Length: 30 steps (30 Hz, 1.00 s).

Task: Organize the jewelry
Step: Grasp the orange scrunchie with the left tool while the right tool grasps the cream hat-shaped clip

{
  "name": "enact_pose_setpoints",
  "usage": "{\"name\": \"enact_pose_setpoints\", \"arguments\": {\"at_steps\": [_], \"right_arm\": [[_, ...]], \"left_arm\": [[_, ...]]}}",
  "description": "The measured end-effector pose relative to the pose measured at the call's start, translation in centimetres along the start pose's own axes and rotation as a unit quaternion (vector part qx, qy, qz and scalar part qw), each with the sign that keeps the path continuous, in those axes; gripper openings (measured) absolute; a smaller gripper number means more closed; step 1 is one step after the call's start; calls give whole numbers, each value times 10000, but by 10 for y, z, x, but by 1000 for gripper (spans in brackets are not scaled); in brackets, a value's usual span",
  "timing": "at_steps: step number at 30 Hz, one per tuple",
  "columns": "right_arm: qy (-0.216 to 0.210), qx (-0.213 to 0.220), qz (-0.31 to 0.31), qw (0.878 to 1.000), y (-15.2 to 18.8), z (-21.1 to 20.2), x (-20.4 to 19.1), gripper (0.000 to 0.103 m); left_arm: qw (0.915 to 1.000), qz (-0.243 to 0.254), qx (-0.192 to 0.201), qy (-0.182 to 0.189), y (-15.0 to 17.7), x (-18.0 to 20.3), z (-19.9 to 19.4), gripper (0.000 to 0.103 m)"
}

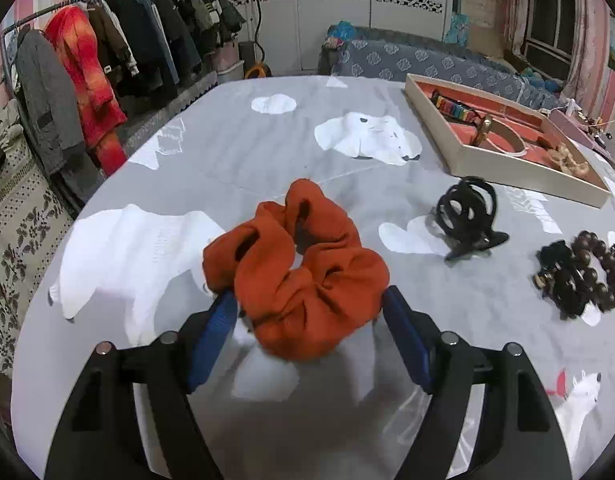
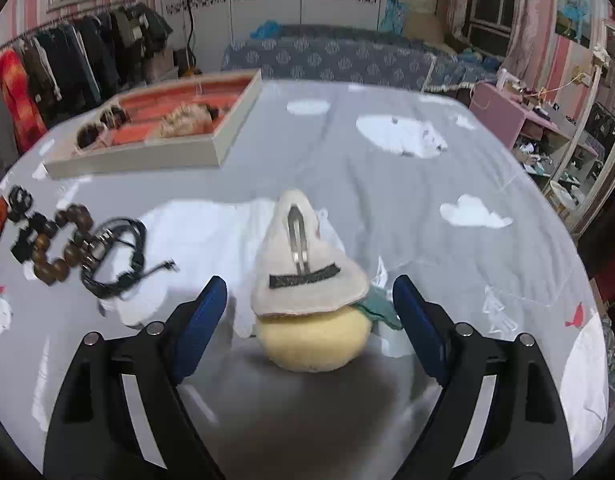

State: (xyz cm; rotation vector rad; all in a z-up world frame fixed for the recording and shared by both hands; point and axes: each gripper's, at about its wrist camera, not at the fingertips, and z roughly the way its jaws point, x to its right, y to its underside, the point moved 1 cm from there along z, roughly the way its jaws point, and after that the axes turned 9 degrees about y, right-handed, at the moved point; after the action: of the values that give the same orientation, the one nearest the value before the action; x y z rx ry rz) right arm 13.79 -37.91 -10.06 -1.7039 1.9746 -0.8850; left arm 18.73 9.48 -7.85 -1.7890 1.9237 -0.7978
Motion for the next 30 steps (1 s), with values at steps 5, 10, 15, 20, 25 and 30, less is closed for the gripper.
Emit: {"name": "enact_pose_setpoints", "arguments": {"at_steps": [5, 10, 15, 20, 25, 30], "right_arm": [[14, -313, -45, 9995, 1, 17, -3, 69], [94, -212, -319, 9992, 4, 14, -14, 54], [61, -116, -326, 9994, 4, 11, -13, 49], [50, 116, -217, 9997, 3, 1, -10, 49], [35, 358, -126, 9993, -8, -17, -7, 49], [22, 667, -60, 9978, -23, -40, -6, 49]], "left_arm": [[9999, -51, -86, 66, -3, -1, 10, 47], [9999, 112, 17, 16, -3, 5, 6, 22], [9998, 93, 148, 21, -4, 4, 1, 19], [9994, 210, 249, -99, -3, 13, -7, 19], [9988, 318, 371, -65, -7, 23, -22, 19], [9974, 390, 605, -56, -24, 36, -38, 19]]}}
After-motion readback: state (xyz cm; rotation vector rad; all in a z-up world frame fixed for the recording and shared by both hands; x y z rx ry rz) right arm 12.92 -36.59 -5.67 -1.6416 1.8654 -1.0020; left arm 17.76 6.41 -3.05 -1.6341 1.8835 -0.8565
